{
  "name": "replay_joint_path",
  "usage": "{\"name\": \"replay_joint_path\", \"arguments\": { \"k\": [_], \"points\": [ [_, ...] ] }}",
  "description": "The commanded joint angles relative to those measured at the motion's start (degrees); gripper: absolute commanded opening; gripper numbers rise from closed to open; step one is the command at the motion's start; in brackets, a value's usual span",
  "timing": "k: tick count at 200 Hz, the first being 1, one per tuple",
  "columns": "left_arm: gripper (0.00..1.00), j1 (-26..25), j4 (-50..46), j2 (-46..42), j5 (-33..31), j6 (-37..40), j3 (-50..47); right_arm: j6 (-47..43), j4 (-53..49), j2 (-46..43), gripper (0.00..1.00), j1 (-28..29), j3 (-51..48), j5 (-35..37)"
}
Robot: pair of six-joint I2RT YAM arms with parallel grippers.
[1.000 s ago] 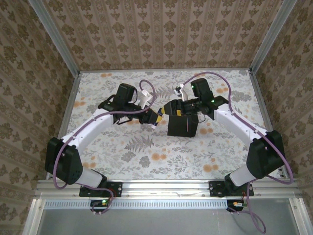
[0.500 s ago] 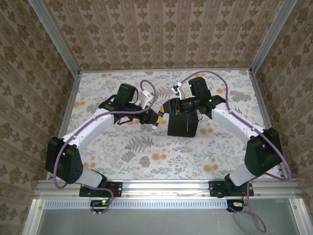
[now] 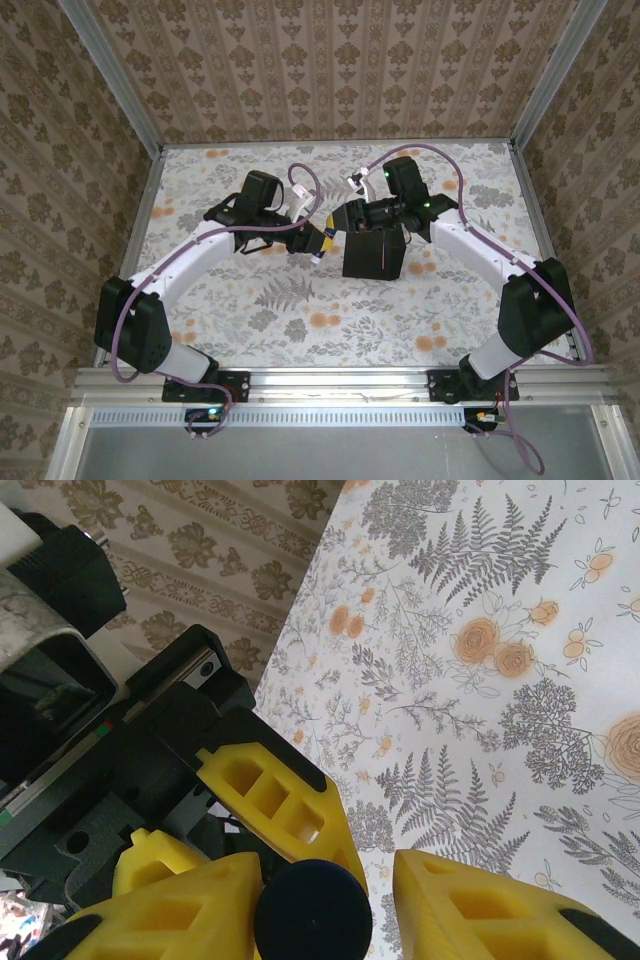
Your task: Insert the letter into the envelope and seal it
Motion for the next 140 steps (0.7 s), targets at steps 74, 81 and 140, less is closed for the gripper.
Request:
{"name": "replay_joint_path", "arguments": {
  "k": [74, 81, 140],
  "points": [
    [0.0, -0.2, 0.9, 0.2, 1.2, -0.1, 1.4, 0.2, 0.0, 0.7, 0.31, 0.5, 1.3, -0.9],
    [0.0, -0.1, 1.0, 0.2, 1.2, -0.1, 1.4, 0.2, 0.0, 0.7, 0.29, 0.5, 1.3, -0.8],
    [0.0, 0.2, 1.2, 0.4, 0.9, -0.3, 1.2, 0.7, 0.3, -0.1, 0.19, 0.4, 1.2, 1.0]
  ]
}}
